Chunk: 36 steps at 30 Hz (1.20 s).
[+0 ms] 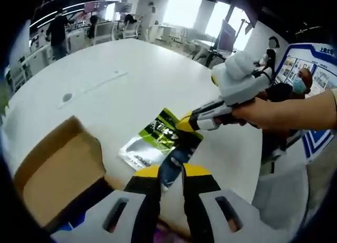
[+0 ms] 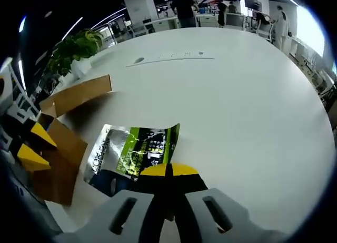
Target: Operate the shoe box by opening the lid, removing the specified soft item, and placing it in the target area until the item is outside and the box remains undamaged.
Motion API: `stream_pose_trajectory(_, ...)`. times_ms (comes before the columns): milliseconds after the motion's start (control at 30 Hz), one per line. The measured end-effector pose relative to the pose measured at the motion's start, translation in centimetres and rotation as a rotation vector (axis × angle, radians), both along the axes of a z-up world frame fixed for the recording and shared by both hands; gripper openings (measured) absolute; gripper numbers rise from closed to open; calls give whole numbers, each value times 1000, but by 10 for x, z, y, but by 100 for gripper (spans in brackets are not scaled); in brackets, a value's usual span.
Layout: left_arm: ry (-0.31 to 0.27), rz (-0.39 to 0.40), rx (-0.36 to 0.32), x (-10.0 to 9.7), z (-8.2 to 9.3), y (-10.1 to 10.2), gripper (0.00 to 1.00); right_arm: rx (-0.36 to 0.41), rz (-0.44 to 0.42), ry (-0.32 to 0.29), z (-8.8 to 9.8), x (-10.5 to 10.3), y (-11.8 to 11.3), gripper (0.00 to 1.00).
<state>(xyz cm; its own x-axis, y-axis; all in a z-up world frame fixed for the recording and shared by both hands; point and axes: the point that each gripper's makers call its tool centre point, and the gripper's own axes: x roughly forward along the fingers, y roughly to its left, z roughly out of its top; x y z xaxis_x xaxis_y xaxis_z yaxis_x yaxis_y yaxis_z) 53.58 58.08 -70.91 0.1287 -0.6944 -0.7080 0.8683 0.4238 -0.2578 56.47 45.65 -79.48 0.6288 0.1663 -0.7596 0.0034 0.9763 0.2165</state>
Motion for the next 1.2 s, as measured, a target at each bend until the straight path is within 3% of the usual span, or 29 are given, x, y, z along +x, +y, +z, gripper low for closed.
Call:
stream_pose_trajectory(500, -19, 43, -12, -1, 14, 31, 13, 16, -27, -6, 0, 5, 4, 0)
stream_pose_trajectory(633, -27, 54, -11, -1, 16, 39, 13, -3, 10, -5, 0, 2, 3, 2)
stream_pose_trajectory(700, -31, 64, -12, -1, 17, 43, 13, -56, 45, -29, 2, 3, -2, 6)
stream_pose_trajectory(1200, -51, 145, -8, 3, 22, 83, 15, -80, 78, -53, 17, -2, -8, 7)
